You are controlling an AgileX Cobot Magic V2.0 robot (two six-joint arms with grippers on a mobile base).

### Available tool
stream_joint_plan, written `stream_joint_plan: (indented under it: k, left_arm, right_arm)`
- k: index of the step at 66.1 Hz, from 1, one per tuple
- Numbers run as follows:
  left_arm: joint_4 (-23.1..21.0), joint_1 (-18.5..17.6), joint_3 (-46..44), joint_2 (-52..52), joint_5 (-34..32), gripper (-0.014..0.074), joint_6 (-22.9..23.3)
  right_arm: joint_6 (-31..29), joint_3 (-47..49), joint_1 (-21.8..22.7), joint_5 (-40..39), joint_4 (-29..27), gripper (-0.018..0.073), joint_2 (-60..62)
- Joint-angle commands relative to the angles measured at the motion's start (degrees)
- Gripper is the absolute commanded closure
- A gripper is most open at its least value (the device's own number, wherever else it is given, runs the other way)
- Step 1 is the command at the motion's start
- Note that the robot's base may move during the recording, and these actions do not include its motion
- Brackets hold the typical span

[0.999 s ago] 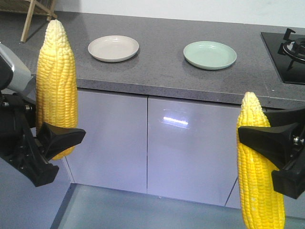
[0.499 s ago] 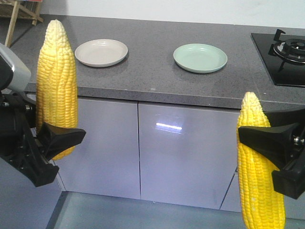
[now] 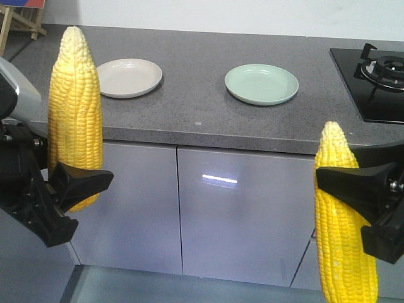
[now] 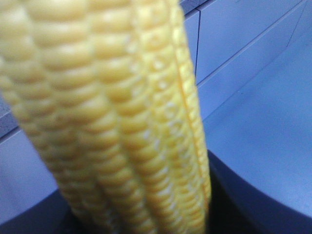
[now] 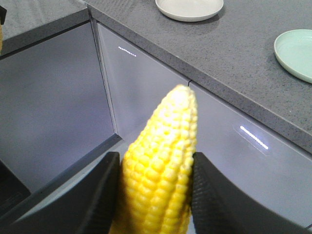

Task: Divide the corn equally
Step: 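Drive the base toward the empty white and green plates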

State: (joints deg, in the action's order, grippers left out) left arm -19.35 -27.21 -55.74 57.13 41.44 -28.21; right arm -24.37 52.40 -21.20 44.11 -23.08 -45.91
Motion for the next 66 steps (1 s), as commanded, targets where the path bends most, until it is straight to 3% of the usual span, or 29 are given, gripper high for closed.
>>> stream_joint_plan:
  k: [1, 66]
  left_arm:
    - [-1.09, -0.04, -1.41, -1.03, -3.38, 0.0305, 0.06]
    - [-1.09, -0.04, -1.41, -1.03, -3.38, 0.0305, 0.06]
  right_arm:
    - [-0.43, 1.44, 0.25, -3.67, -0.86, 0.0408, 0.28]
    - [-0.43, 1.44, 0.25, -3.67, -0.86, 0.0408, 0.28]
